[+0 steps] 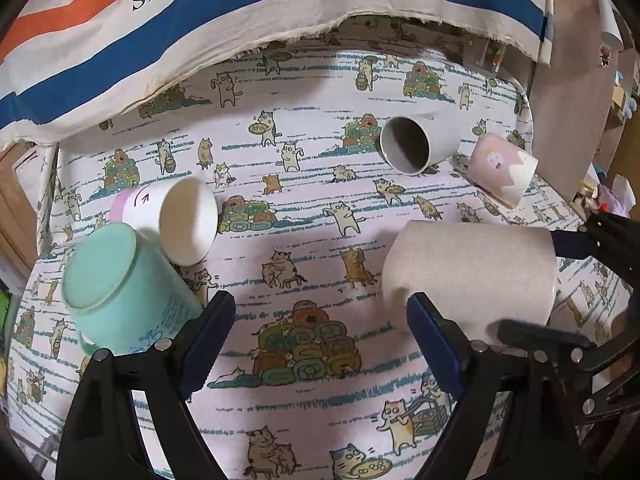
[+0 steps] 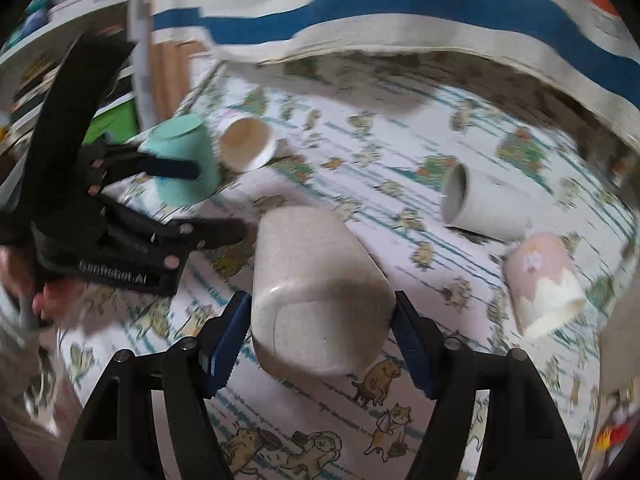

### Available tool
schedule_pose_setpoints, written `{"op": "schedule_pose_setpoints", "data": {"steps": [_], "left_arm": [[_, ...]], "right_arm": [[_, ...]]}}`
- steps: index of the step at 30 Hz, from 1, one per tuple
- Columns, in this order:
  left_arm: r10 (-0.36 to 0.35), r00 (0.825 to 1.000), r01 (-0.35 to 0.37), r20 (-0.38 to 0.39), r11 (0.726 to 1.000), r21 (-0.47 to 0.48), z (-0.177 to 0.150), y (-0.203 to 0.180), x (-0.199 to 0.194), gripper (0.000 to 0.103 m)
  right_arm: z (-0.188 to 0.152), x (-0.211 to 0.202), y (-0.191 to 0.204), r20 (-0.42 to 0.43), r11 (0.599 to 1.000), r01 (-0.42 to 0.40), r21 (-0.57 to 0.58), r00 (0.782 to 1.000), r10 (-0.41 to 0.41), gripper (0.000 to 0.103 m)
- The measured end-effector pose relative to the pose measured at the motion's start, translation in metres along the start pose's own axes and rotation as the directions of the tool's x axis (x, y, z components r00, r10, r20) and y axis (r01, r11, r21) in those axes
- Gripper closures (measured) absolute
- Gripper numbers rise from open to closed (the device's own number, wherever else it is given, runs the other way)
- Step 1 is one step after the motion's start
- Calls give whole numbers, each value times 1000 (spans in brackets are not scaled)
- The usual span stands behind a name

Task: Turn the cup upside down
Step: 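Rotate the beige cup in the right gripper until its bottom faces up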

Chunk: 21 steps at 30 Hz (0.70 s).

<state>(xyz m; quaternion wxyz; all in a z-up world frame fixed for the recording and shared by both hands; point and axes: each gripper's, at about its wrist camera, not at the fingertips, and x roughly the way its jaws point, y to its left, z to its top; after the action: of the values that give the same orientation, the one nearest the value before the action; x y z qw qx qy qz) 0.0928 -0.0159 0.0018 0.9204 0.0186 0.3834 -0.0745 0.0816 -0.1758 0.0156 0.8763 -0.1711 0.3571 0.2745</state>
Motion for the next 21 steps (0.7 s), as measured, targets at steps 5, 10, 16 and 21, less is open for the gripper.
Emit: {"op": "schedule_pose_setpoints", "data": {"steps": [5,10,16,21], "left_arm": [[-16,1000,17,24,1000,-13,2,-1,2,17],[-29,998,30,53,999,-30,2,2,2,17],[-43,994,49,98,997,-59,0,9,-1,17],[-41,991,51,130,996,-78,-2,14,-1,17]], "right_arm": [[6,-7,-2,19,988,87,126,996,-90,33],[10,-9,3,36,975,125,186,990,-133,34],[13,-11,5,52,957,162,241,982,-179,34],[16,-10,8,64,947,177,267,978,-200,34]]}}
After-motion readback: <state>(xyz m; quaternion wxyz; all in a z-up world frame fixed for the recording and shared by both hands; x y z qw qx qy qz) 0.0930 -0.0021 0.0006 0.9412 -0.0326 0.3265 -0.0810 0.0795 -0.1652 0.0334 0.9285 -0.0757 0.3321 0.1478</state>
